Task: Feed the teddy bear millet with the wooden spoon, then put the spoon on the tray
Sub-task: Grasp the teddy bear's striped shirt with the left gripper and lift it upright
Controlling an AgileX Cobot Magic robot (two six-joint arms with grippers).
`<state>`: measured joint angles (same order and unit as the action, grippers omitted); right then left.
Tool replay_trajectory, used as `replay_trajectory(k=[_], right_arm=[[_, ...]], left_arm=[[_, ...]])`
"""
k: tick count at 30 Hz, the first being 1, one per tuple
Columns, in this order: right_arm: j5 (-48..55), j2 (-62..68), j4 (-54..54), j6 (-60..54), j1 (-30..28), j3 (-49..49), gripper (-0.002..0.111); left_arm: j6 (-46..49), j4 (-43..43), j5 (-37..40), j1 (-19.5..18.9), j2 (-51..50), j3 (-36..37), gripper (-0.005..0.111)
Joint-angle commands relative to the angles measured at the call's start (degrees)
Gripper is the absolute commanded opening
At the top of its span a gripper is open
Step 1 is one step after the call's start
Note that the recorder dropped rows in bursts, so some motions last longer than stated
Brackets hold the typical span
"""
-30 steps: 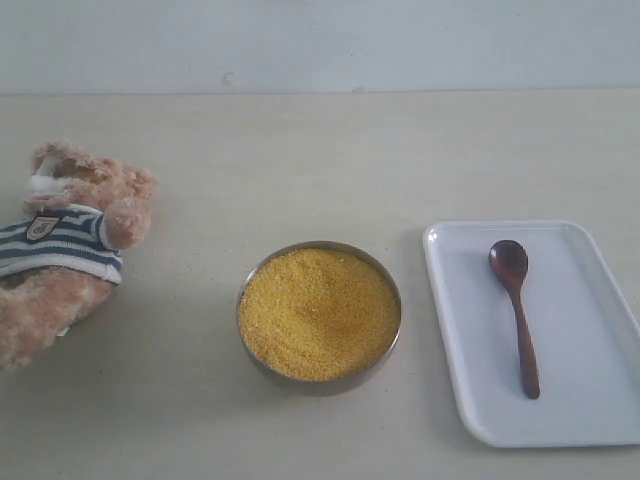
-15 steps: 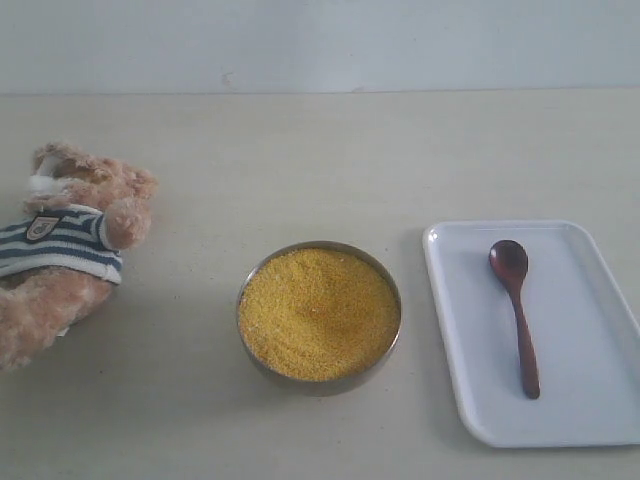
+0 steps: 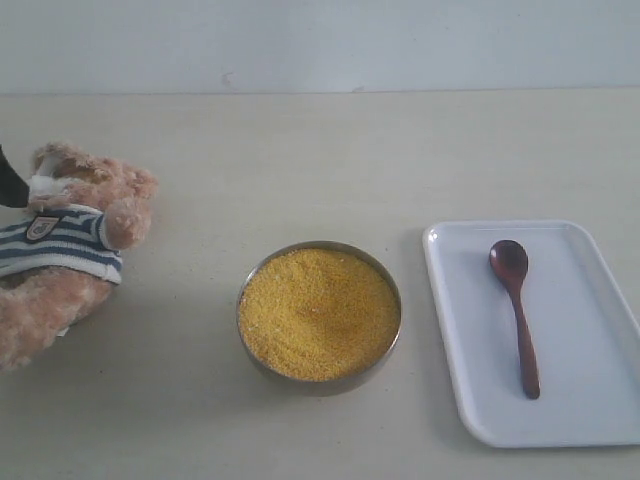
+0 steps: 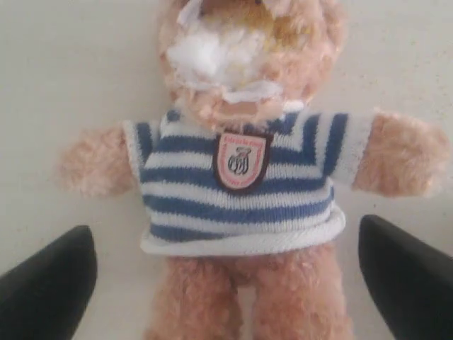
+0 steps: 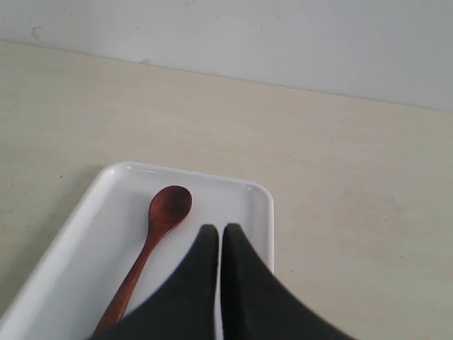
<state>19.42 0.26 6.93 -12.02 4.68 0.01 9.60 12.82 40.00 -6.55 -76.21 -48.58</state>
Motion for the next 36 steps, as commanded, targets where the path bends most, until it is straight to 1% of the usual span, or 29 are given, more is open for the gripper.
replay_trajectory(k=[1, 6, 9, 15, 20, 22, 24, 25, 26, 28, 29, 30, 32, 36], right_arm=[[-0.3, -0.3, 0.0, -0.1, -0.2, 0.0, 0.001], [-0.3, -0.3, 0.0, -0.1, -0.2, 0.0, 0.001], [-0.3, -0.3, 0.0, -0.1, -0.2, 0.0, 0.001], [-0.3, -0.3, 0.0, -0.1, -0.2, 0.0, 0.001], [-0.3, -0.3, 0.0, -0.1, -0.2, 0.0, 0.001], [-0.3, -0.3, 0.0, -0.1, -0.2, 0.0, 0.001], [-0.3, -0.3, 0.0, -0.1, -0.2, 0.0, 0.001], [-0.3, -0.3, 0.0, -0.1, -0.2, 0.0, 0.001], [-0.3, -0.3, 0.0, -0.1, -0.2, 0.0, 0.001], [-0.3, -0.3, 0.0, -0.1, -0.2, 0.0, 0.001], [-0.3, -0.3, 0.0, -0.1, -0.2, 0.0, 0.001], [-0.3, -0.3, 0.0, -0.1, -0.2, 0.0, 0.001], [-0.3, -0.3, 0.0, -0.1, -0.2, 0.0, 0.001], [-0.3, -0.3, 0.0, -0.1, -0.2, 0.0, 0.001]], left_arm=[[2.0, 2.1, -3.9, 0.5, -3.4, -0.2, 0.109], [2.0, 4.6, -4.2, 0.5, -9.3, -0.2, 0.109], [3.9, 6.4, -4.2, 0.5, -12.4, -0.2, 0.109], [3.9, 6.7, -4.6, 0.5, -17.7, -0.2, 0.109], [3.9, 8.7, -4.6, 0.5, -22.3, -0.2, 0.109], [3.9, 8.9, -4.6, 0.9, -23.8, -0.2, 0.109], [4.2, 8.8, -4.4, 2.2, -26.0, -0.2, 0.108], [4.2, 8.4, -4.2, 3.3, -27.3, -0.2, 0.101], [4.2, 8.4, -3.9, 3.8, -28.0, -0.2, 0.09], [4.2, 10.5, -2.3, 3.9, -28.0, -0.5, 0.044], [4.6, 10.8, -1.0, 3.9, -27.2, -1.4, 0.008], [6.8, 11.7, 0.6, 3.9, -26.1, -1.7, 0.006], [7.4, 12.2, 2.3, 3.9, -23.0, -1.8, 0.004], [8.0, 12.4, 5.5, 3.9, -16.7, -1.5, 0.004]])
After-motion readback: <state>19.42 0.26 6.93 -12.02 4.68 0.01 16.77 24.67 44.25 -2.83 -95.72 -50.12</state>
